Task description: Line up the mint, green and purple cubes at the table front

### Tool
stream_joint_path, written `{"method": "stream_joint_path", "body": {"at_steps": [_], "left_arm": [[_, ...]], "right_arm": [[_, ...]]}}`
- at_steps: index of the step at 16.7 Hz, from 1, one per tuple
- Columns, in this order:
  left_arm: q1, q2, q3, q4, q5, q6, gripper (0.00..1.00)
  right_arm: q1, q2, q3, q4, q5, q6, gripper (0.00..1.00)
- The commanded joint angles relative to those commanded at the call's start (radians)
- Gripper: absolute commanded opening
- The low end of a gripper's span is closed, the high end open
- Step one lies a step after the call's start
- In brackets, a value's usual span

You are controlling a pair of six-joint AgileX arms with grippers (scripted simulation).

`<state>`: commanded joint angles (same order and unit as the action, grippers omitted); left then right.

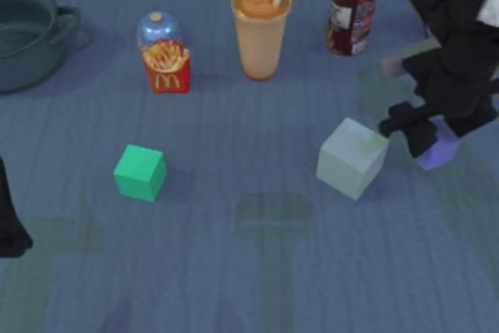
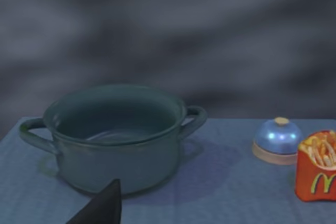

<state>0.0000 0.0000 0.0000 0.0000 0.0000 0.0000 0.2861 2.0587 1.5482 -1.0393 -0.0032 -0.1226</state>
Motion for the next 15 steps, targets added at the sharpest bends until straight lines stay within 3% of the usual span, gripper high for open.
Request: {"method": "stream_joint_path", "body": {"at_steps": [9, 12, 15], "left_arm": [[0.000, 0.000, 0.000, 0.000, 0.000, 0.000, 1.00], [0.000, 0.000, 0.000, 0.000, 0.000, 0.000, 1.00], [0.000, 0.000, 0.000, 0.000, 0.000, 0.000, 1.00]], "right_arm": [[0.322, -0.152, -0.178, 0.010, 0.014, 0.689, 0.00], [0.381, -0.193, -0.213, 0.021, 0.019, 0.789, 0.00], [0.391, -0.200, -0.218, 0.023, 0.020, 0.803, 0.00]]}}
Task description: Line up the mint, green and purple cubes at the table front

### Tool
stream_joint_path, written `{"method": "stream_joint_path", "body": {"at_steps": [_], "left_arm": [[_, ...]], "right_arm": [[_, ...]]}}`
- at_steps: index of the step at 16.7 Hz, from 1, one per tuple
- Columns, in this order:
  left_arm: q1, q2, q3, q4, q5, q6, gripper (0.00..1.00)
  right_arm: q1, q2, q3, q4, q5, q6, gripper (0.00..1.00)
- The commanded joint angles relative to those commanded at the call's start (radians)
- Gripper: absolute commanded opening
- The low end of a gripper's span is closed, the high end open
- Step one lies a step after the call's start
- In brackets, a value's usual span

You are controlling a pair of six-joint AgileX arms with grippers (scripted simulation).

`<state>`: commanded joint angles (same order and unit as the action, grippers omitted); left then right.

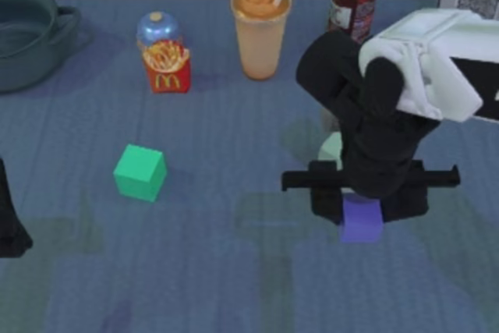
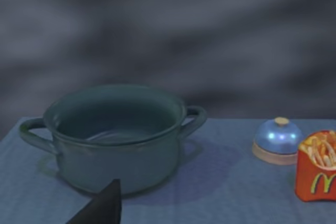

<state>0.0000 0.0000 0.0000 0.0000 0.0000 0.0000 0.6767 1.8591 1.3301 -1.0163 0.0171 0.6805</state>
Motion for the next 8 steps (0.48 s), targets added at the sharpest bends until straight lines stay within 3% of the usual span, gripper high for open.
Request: {"method": "stream_joint_path", "body": {"at_steps": [4, 8], "left_arm": [[0.000, 0.000, 0.000, 0.000, 0.000, 0.000, 1.00], [0.000, 0.000, 0.000, 0.000, 0.000, 0.000, 1.00]], "right_arm": [[-0.003, 0.011, -0.008, 0.016, -0.002, -0.001, 0.00], [0.000, 0.063, -0.089, 0.160, -0.001, 0.004, 0.00]]}}
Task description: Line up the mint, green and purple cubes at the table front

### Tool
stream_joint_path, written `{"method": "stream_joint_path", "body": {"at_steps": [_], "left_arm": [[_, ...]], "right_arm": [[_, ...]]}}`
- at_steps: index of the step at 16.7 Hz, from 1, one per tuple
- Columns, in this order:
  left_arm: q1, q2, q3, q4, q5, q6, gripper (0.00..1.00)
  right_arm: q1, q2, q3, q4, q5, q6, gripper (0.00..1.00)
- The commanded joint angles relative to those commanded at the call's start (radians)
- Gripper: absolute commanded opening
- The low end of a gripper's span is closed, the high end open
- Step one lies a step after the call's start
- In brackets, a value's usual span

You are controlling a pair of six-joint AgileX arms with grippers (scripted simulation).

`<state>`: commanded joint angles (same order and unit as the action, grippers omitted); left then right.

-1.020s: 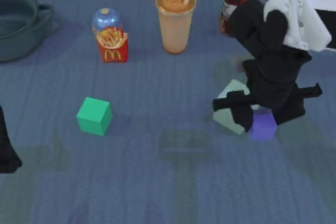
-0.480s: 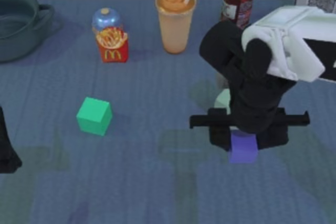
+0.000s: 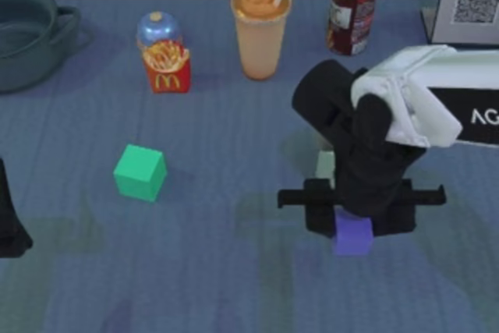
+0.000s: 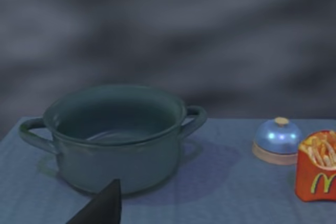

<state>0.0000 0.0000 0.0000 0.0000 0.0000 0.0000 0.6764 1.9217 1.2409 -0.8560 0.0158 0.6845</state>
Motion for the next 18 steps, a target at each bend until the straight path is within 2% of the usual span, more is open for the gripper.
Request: {"method": "stream_joint_path", "body": {"at_steps": [3, 7, 18], "left_arm": [[0.000, 0.000, 0.000, 0.000, 0.000, 0.000, 1.00], [0.000, 0.000, 0.000, 0.000, 0.000, 0.000, 1.00], [0.000, 0.000, 0.000, 0.000, 0.000, 0.000, 1.00]], "right_arm": [[0.004, 0.040, -0.057, 0.091, 0.002, 0.002, 0.00], [0.005, 0.045, -0.065, 0.102, 0.002, 0.002, 0.00], [0.005, 0.045, -0.065, 0.102, 0.002, 0.002, 0.83]]}}
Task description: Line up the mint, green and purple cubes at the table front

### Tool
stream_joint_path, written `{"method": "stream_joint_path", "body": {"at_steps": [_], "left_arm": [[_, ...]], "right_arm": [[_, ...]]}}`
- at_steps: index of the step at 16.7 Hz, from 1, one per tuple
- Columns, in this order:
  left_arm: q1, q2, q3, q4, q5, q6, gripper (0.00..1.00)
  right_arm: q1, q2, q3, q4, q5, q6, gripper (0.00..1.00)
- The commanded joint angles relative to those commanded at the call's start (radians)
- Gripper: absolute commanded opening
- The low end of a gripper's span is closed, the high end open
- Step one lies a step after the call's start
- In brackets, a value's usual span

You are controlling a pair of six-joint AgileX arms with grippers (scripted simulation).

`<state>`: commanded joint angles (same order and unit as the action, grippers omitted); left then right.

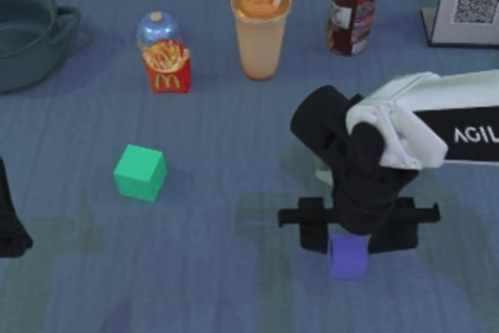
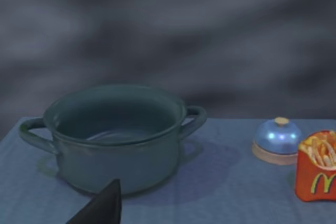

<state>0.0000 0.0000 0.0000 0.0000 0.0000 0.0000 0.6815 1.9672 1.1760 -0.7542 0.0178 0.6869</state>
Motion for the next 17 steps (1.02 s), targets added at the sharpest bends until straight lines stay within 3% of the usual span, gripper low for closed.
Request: {"method": "stream_joint_path", "body": {"at_steps": [2, 3, 12, 17], "left_arm": [[0.000, 0.000, 0.000, 0.000, 0.000, 0.000, 1.00], [0.000, 0.000, 0.000, 0.000, 0.000, 0.000, 1.00], [0.000, 0.000, 0.000, 0.000, 0.000, 0.000, 1.00], [0.000, 0.000, 0.000, 0.000, 0.000, 0.000, 1.00]], "right_arm": [[0.000, 0.000, 0.000, 0.000, 0.000, 0.000, 0.98], [0.000, 0.000, 0.000, 0.000, 0.000, 0.000, 1.00], [-0.001, -0.002, 0.003, -0.004, 0.000, 0.000, 1.00], [0.006, -0.063, 0.088, -0.155, -0.001, 0.002, 1.00]]}}
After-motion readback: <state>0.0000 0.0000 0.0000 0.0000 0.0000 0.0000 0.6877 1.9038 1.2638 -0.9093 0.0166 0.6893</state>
